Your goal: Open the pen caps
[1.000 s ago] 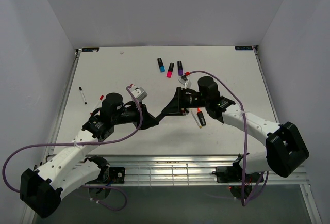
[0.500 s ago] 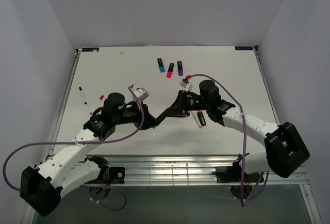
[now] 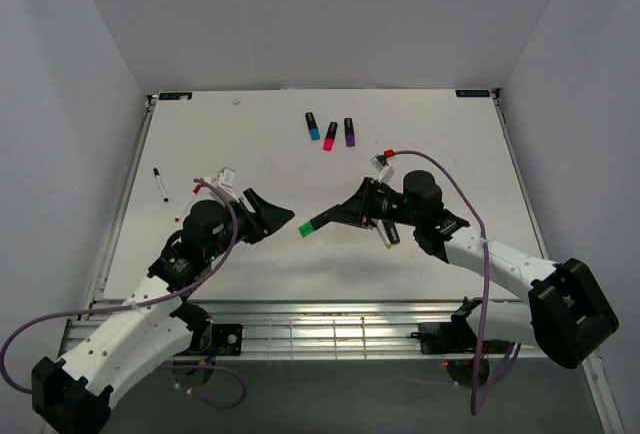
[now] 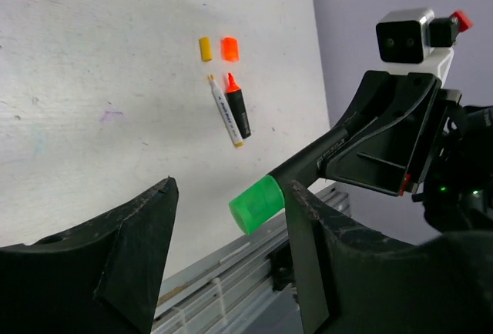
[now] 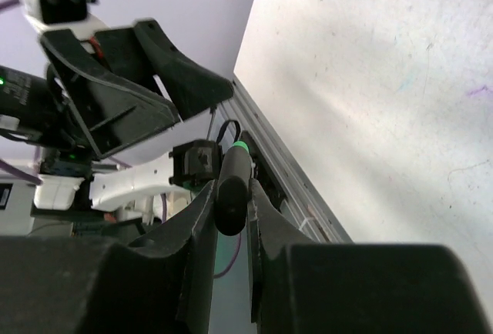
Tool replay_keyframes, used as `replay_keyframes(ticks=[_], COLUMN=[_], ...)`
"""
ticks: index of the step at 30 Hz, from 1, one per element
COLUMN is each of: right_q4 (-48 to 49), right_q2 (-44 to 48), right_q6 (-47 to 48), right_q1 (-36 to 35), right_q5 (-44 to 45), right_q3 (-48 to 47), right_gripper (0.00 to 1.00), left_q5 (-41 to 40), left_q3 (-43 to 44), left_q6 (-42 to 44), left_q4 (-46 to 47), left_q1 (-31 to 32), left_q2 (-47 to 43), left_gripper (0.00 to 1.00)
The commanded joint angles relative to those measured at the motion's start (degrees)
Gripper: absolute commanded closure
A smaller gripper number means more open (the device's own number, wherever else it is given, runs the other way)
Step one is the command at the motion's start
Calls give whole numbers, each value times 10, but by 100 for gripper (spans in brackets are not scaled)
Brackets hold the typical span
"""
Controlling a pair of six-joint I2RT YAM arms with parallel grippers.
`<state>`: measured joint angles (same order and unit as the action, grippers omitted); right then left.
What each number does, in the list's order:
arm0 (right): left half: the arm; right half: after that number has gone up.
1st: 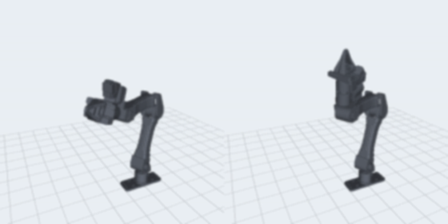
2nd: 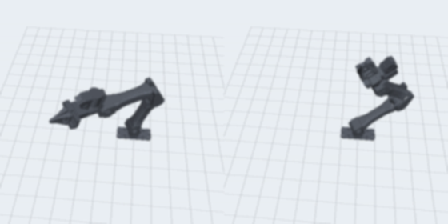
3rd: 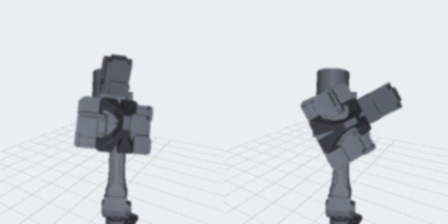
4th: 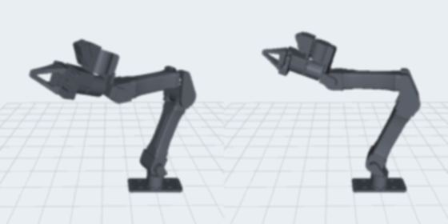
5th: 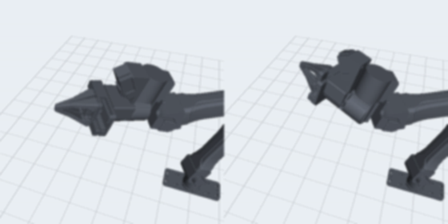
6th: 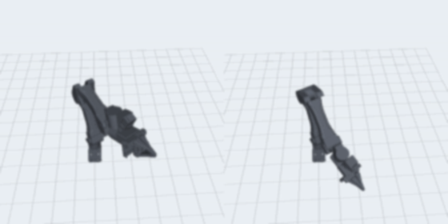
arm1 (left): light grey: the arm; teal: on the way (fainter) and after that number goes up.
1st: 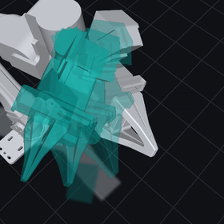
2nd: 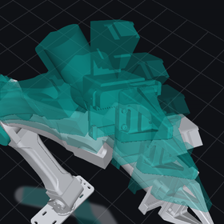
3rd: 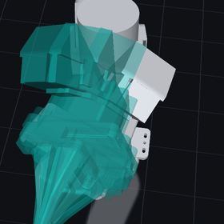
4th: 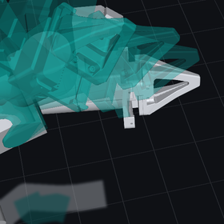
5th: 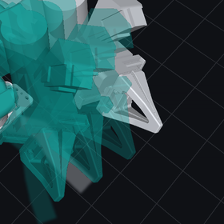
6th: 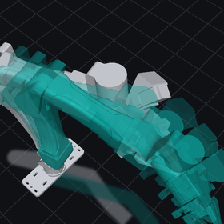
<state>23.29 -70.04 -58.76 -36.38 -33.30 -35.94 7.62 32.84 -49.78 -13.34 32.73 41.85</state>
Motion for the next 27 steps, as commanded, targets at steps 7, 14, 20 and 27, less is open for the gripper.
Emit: replay_keyframes(ticks=[7,14,20,27], right_q4=[243,316,352,308], right_q2=[52,47,12,15], right_q6=[-57,-82,-100,-66], right_q1=[3,3,-5,-1], right_q5=[157,206,201,177], right_q3=[72,95,90,57], right_gripper=[92,92,92,92], left_q5=[21,-17,-16,-24], left_q3=[-138,-155,-126,-129], left_q6=[-290,-350,-375,-396], left_q4=[275,348,426,453], left_q1=[1,2,20,25], left_q2=[-31,-27,61,78], left_gripper=[34,34,32,32])
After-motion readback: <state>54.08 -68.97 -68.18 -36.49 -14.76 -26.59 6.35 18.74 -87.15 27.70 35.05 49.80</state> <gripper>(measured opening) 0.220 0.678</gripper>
